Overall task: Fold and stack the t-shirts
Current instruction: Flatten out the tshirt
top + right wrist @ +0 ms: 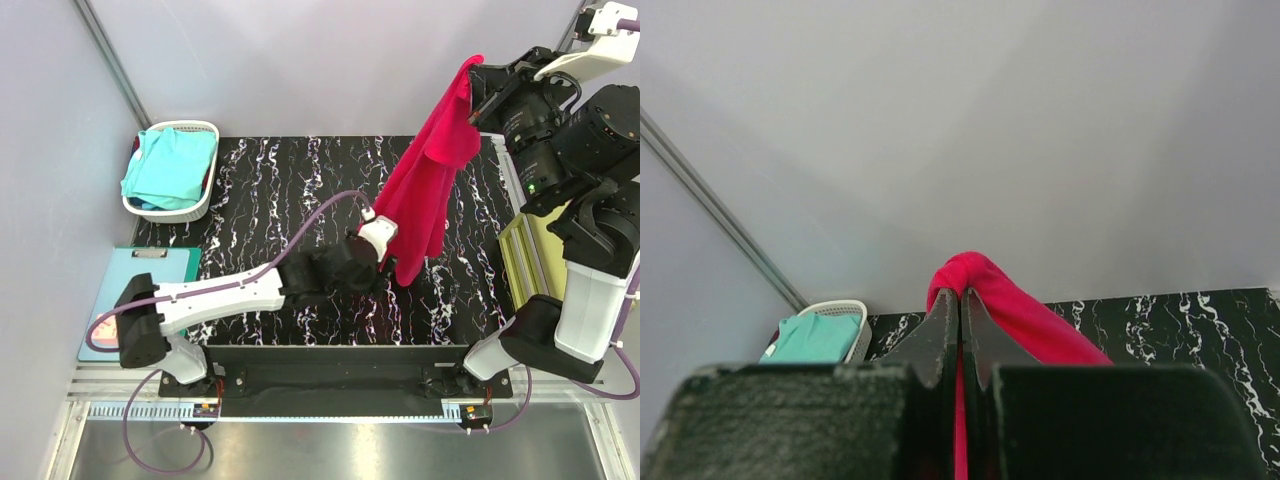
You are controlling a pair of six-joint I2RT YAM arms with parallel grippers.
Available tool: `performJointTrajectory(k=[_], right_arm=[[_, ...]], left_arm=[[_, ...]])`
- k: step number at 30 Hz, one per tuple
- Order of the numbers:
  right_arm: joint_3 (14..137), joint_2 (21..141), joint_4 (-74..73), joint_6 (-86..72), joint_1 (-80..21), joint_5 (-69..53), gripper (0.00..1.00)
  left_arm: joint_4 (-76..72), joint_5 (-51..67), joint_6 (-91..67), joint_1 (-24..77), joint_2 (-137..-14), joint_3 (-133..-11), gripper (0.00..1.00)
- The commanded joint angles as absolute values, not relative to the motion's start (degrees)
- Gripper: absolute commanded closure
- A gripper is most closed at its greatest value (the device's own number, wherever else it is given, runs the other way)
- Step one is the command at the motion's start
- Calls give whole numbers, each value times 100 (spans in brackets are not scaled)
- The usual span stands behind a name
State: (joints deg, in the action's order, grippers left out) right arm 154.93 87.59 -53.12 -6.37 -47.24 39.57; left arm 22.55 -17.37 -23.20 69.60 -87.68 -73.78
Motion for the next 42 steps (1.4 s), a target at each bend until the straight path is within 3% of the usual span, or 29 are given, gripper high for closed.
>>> performJointTrajectory(k=[1,12,36,42], right_arm=[[15460,8605,-5045,-615,-4755,3902,100],[15302,8552,-5115,-712,-4746,3911,100],[15126,8350,-5256,-940,-4746,3955,100],[15021,8297,-5309,-1037,-4755,3938,100]], left_arm=[[1495,-2390,-1610,6882,-8026,-7058,32],[1134,-2725,-1029,6873,-7954,-6671,30],[369,-889,-1573,6214,-8666,-6390,36],[378,-528,-1670,5941,-8745,-6451,43]])
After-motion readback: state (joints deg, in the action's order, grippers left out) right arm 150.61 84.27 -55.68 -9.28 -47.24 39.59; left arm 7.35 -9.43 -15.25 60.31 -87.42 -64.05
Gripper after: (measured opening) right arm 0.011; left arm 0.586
